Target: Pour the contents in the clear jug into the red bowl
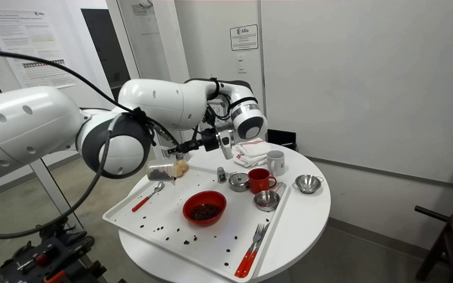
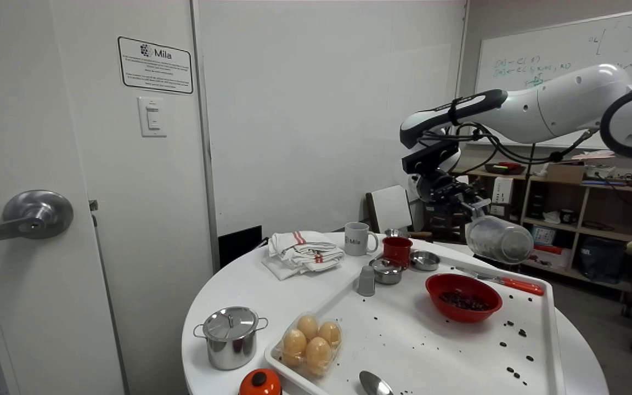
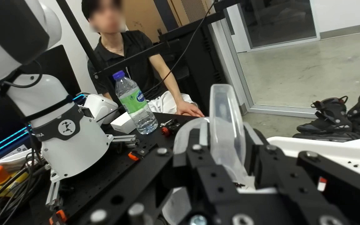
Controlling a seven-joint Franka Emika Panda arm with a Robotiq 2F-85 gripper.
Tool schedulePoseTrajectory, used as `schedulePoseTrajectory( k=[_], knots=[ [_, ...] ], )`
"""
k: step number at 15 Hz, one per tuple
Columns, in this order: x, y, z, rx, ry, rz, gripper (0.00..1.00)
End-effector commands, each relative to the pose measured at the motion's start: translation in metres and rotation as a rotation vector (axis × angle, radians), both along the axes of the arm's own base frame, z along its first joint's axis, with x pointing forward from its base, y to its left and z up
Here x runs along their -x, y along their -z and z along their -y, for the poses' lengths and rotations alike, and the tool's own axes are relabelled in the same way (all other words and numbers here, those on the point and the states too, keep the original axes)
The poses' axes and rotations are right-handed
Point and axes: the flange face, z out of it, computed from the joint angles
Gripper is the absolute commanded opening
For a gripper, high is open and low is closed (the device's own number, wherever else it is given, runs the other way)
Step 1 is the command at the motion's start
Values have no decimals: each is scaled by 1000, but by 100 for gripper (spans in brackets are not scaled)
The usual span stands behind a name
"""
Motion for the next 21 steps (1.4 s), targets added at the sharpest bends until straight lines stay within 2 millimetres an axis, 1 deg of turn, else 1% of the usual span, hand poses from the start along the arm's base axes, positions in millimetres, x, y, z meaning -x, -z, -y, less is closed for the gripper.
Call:
schedulePoseTrajectory(
  k=[1, 4, 9, 13, 15, 18, 21],
  knots=[
    [1, -2, 3, -10, -3, -26, 12],
    [3, -1, 4, -17, -5, -40, 12],
    [10, -5, 5, -88, -29, -68, 12],
    [11, -7, 8, -116, -27, -74, 12],
    [6, -7, 7, -74, 0, -64, 12],
    [-11, -7, 2, 58, 54, 1, 11],
    [-29, -2, -3, 195, 106, 90, 11]
  ],
)
